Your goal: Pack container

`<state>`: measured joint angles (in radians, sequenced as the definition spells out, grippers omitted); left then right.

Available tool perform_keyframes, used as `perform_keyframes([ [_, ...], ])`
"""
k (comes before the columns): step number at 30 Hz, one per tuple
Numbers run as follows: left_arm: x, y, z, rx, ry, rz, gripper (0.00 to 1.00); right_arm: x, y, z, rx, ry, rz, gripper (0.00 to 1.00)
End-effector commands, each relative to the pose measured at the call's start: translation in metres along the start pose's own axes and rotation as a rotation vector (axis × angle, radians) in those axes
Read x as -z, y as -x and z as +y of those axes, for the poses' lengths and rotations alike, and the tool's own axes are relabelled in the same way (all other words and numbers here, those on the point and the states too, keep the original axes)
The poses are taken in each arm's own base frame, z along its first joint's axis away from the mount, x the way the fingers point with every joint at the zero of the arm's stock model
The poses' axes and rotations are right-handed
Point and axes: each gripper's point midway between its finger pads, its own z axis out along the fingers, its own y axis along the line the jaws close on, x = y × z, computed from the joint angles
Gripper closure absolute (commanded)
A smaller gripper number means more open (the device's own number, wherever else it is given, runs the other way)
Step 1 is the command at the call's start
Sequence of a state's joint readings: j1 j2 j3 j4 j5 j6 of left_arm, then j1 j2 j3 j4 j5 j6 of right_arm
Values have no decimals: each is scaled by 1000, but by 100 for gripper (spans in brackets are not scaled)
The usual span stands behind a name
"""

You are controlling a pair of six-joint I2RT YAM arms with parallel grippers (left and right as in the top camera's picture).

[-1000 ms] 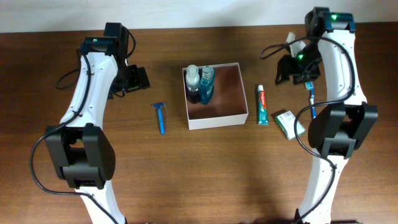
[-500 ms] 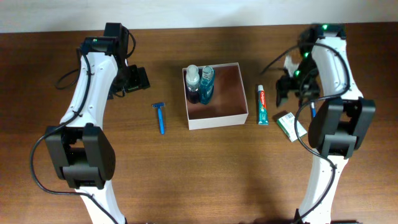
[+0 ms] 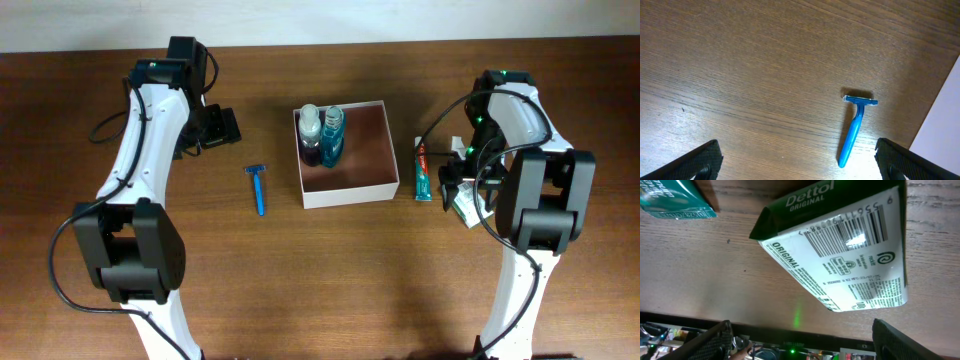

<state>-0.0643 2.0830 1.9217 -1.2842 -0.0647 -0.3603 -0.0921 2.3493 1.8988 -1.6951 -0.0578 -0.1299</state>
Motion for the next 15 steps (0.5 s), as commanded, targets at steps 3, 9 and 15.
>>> perform_keyframes([
  [3,5,1,2,7,6,-16,1,13,-7,-8,-6,-60,-37,13],
  [9,5,1,2,7,6,-16,1,16,16,-14,-42,-87,-131,5],
  [15,5,1,2,7,6,-16,1,39,-11,-9,-55,-91,-157,1],
])
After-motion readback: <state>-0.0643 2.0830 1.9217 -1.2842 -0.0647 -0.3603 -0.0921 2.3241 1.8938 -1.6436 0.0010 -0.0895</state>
